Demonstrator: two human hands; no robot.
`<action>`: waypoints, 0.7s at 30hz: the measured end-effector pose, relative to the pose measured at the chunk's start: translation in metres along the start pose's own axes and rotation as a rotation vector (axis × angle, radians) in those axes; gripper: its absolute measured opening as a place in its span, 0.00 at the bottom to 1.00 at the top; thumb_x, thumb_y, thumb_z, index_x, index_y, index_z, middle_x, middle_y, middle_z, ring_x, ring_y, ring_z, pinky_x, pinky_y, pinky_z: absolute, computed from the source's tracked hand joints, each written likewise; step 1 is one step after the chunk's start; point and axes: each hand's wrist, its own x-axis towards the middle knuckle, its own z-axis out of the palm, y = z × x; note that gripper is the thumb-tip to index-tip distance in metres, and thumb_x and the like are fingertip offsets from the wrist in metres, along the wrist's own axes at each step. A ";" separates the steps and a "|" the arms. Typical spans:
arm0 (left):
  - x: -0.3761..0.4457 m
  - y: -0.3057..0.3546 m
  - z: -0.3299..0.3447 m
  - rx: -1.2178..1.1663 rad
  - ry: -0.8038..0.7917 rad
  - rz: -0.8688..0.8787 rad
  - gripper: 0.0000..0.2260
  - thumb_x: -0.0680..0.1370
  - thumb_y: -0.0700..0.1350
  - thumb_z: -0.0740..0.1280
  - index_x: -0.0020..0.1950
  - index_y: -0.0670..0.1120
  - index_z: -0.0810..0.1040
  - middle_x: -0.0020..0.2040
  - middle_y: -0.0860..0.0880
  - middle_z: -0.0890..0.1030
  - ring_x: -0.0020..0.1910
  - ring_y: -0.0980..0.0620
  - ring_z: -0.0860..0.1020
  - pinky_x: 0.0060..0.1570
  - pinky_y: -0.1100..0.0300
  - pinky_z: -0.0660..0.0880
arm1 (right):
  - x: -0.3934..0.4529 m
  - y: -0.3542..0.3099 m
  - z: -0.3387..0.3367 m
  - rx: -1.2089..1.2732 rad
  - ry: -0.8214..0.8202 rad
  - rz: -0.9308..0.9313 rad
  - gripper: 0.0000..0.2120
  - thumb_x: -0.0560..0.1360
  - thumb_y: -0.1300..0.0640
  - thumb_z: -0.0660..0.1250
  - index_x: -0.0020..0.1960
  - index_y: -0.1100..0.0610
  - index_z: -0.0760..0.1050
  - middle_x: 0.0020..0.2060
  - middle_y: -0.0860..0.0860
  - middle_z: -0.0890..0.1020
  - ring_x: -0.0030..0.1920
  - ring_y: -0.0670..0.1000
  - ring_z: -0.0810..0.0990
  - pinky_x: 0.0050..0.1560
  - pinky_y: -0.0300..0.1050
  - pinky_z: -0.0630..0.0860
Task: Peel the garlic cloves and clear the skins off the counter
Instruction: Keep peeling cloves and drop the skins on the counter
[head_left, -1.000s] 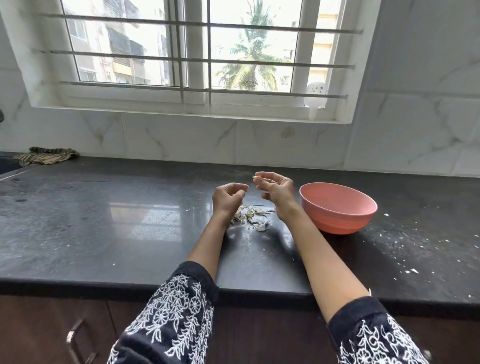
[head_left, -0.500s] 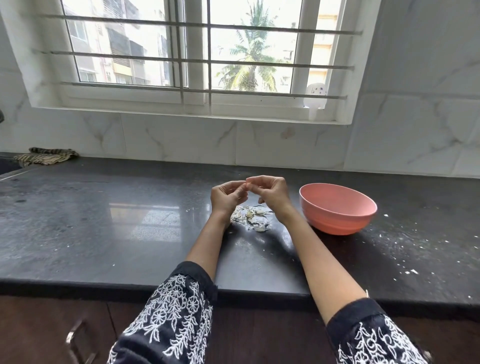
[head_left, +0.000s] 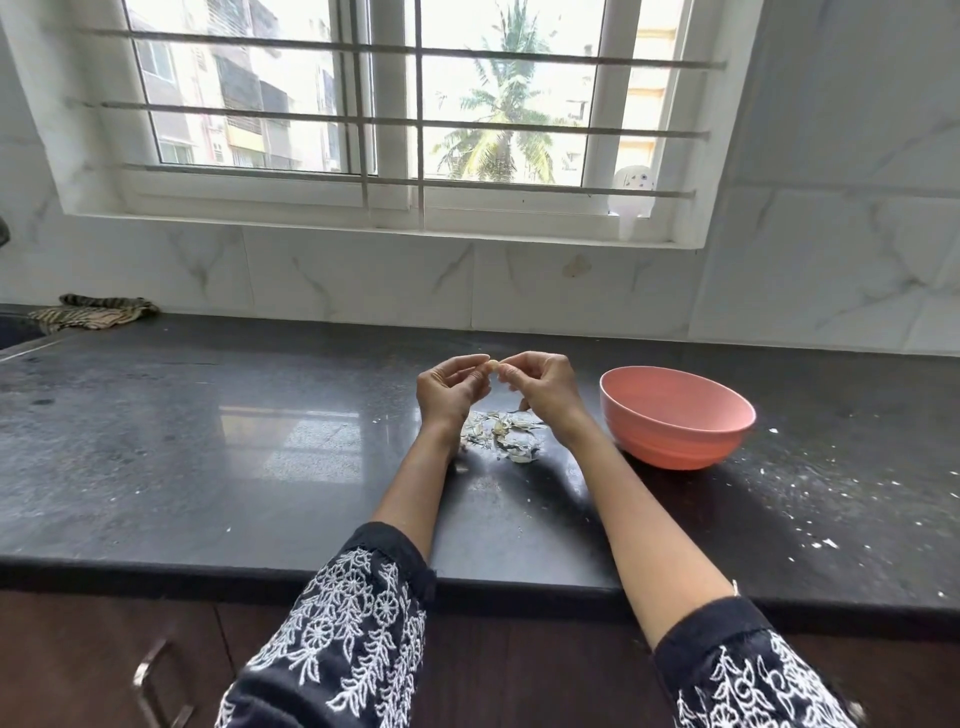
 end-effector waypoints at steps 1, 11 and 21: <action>0.000 0.000 0.000 0.010 -0.007 0.002 0.08 0.72 0.35 0.71 0.50 0.35 0.80 0.30 0.53 0.82 0.31 0.60 0.80 0.36 0.67 0.78 | 0.000 0.000 0.000 -0.005 0.002 -0.002 0.06 0.72 0.58 0.72 0.44 0.62 0.80 0.33 0.52 0.80 0.33 0.47 0.75 0.22 0.35 0.69; 0.002 -0.004 -0.001 0.146 -0.007 0.093 0.03 0.71 0.37 0.73 0.44 0.42 0.82 0.35 0.47 0.82 0.32 0.53 0.79 0.38 0.62 0.79 | 0.000 0.001 -0.002 -0.059 0.021 -0.021 0.04 0.73 0.63 0.68 0.41 0.58 0.80 0.31 0.50 0.79 0.31 0.46 0.74 0.22 0.34 0.68; 0.003 -0.006 0.002 0.172 -0.053 0.102 0.03 0.74 0.32 0.67 0.47 0.36 0.80 0.29 0.55 0.81 0.29 0.60 0.78 0.34 0.66 0.78 | 0.003 0.002 -0.001 -0.089 0.026 0.004 0.04 0.73 0.62 0.67 0.40 0.56 0.79 0.33 0.52 0.79 0.33 0.47 0.74 0.22 0.34 0.69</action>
